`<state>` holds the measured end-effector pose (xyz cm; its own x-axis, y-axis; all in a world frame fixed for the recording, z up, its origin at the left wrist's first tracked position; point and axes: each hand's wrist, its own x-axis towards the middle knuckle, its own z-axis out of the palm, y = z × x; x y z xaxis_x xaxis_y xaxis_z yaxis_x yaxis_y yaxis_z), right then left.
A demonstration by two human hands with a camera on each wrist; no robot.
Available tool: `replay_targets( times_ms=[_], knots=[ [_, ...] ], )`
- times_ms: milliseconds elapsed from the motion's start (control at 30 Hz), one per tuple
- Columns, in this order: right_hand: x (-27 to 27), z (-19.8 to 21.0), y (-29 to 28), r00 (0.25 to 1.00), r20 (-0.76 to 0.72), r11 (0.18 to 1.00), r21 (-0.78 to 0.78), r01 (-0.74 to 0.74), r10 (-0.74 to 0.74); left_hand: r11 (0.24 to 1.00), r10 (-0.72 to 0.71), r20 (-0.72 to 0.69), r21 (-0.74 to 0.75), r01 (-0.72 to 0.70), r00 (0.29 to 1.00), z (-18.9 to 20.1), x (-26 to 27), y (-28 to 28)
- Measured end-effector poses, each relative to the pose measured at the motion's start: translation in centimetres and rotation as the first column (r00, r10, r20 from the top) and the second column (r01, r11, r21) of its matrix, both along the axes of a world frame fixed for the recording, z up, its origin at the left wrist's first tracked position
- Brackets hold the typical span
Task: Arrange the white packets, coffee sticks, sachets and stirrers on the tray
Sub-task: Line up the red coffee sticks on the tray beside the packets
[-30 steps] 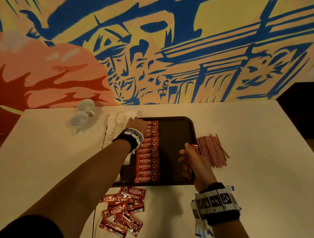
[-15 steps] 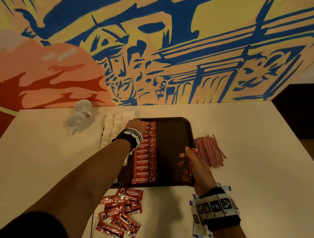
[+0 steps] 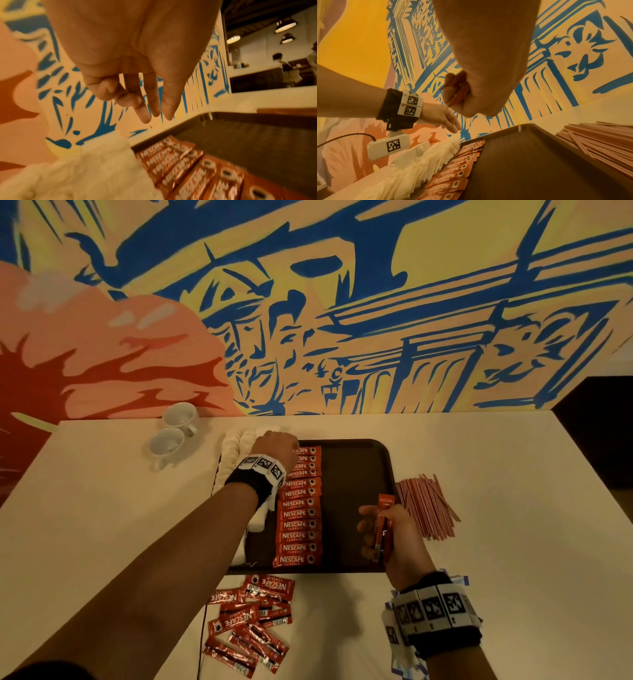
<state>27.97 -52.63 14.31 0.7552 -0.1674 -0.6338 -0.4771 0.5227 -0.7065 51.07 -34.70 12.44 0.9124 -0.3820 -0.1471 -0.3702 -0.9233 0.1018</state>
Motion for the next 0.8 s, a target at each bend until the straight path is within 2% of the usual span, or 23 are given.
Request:
replay_targets(
  times_ms=[100,200,400,500,600,700,800],
  knots=[
    [-0.1,1.1,0.9,1.000,0.026,1.000,0.012,-0.014,0.014,0.976,0.101,-0.018,-0.193,-0.103,0.995,2.7,-1.9,1.3],
    [-0.6,2.2,1.9,0.998,0.068,0.999,0.042,-0.011,0.008,0.916,0.160,-0.045,-0.366,-0.165,0.986,5.4,-4.9,2.7],
    [-3.2,3.6,3.7,0.983,0.185,0.992,0.128,-0.007,-0.017,0.743,0.106,-0.141,-0.647,-0.173,0.984,9.2,-12.3,5.1],
    [-5.0,4.2,4.8,0.975,0.221,0.991,0.133,-0.022,-0.008,0.696,0.040,-0.194,-0.698,-0.167,0.980,9.6,-16.7,5.7],
    [-6.4,4.3,6.0,0.971,0.239,0.995,0.100,-0.029,0.004,0.685,-0.031,-0.261,-0.708,-0.169,0.965,9.2,-20.9,6.1],
    [-7.5,4.7,7.4,0.968,0.251,0.996,0.086,-0.020,-0.002,0.661,-0.128,-0.315,-0.734,-0.156,0.940,8.2,-23.9,6.6],
    [-8.3,5.2,8.7,0.963,0.270,0.995,0.101,-0.019,-0.009,0.633,-0.150,-0.381,-0.746,-0.208,0.912,7.5,-26.0,6.9]
  ],
)
